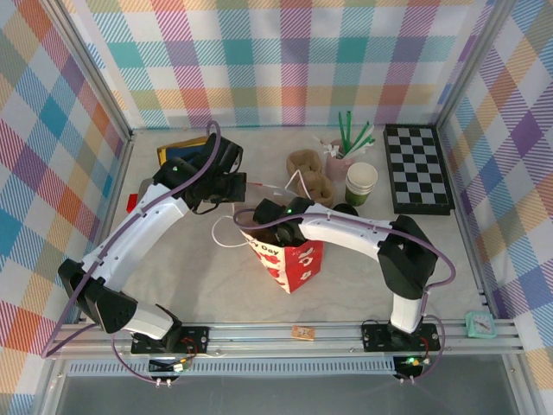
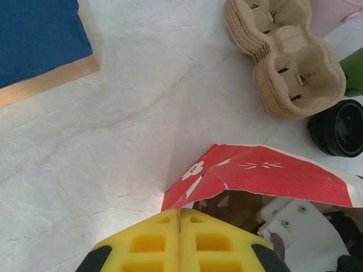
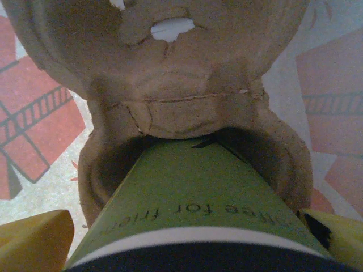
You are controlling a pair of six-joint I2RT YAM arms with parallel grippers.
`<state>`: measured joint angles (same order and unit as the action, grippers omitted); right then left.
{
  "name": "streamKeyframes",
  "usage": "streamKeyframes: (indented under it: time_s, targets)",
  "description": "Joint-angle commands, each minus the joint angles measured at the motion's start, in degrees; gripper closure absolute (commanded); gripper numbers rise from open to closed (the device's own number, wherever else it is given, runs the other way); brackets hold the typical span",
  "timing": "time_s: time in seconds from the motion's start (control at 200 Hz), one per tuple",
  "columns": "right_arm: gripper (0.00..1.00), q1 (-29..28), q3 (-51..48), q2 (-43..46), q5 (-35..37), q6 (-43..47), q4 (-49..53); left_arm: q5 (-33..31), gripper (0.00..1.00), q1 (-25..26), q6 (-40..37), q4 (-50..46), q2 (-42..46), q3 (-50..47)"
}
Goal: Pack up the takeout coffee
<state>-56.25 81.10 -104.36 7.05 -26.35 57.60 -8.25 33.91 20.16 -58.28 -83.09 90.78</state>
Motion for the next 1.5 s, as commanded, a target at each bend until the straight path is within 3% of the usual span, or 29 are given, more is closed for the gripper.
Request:
streamKeyframes:
  time_s: [0.0, 0.625, 1.116, 1.496]
  targets:
    - [0.01, -0.2, 2.4, 3.0, 0.9, 0.2, 3.0, -1.3, 1.0, -0.2, 0.8, -0.2, -0.7, 1.3]
    - [0.01, -0.3, 4.6, 3.5, 0.9, 0.8, 4.7, -0.9, 1.0, -0.2, 1.0, -0.2, -0.8, 1.9]
    - [0.01, -0.3, 6.1, 4.7, 0.9, 1.3, 5.3, -0.6, 0.9, -0.2, 1.2, -1.0, 0.2, 3.9]
    - [0.01, -0.3, 6.6, 5.7, 1.6, 1.5, 6.9, -0.8, 0.9, -0.2, 1.2, -1.6, 1.0, 3.9]
